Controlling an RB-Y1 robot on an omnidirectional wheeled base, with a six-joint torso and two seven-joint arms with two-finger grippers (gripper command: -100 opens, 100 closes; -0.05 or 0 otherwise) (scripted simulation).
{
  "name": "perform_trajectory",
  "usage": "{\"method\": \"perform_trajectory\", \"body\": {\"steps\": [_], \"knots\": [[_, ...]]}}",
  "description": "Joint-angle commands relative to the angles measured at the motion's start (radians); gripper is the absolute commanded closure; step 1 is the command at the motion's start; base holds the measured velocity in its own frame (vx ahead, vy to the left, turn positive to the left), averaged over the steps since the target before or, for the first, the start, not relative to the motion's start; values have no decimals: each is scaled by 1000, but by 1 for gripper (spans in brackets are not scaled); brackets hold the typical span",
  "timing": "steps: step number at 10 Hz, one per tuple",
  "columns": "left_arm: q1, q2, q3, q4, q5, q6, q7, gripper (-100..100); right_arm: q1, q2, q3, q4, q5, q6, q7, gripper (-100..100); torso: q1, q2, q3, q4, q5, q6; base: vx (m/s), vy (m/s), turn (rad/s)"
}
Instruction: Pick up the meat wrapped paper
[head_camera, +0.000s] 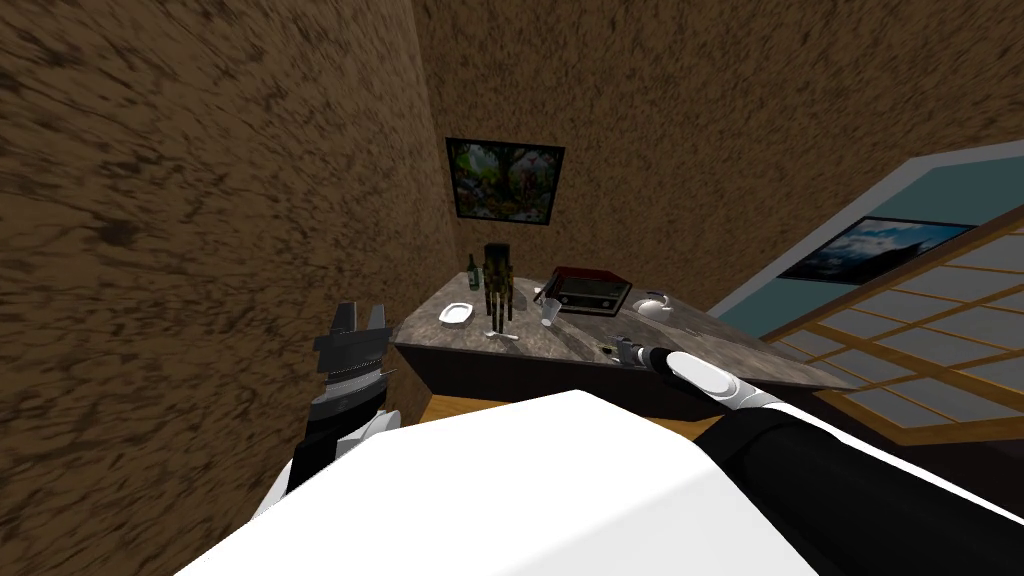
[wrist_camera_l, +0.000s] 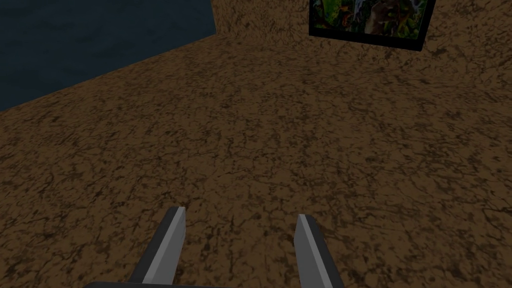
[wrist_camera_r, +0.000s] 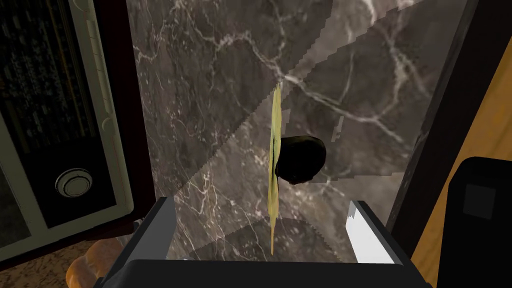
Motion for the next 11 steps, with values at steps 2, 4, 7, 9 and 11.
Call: {"method": "perform_trajectory", "body": {"steps": [2, 4, 7, 9, 11], "knots": [[0, 0, 0, 0, 0, 0, 0, 0, -12, 12, 12, 27, 4, 12, -1, -100, -1, 2, 1, 1, 0, 0, -2, 1, 96], [0, 0, 0, 0, 0, 0, 0, 0, -29, 29, 30, 69, 10, 30, -3, -100, -3, 5, 3, 1, -1, 0, -34, -15, 218], [0, 0, 0, 0, 0, 0, 0, 0, -25, 26, 21, 63, -2, 21, 11, 100, -3, 4, 3, 1, -1, 0, -6, -2, 8], [0, 0, 0, 0, 0, 0, 0, 0, -25, 28, 21, 65, -4, 21, 6, 100, -1, 4, 2, 1, 0, -1, 0, 0, 0], [0, 0, 0, 0, 0, 0, 0, 0, -24, 28, 21, 65, -3, 20, 7, 0, -1, 4, 3, 1, 1, -1, 0, 0, 0]]}}
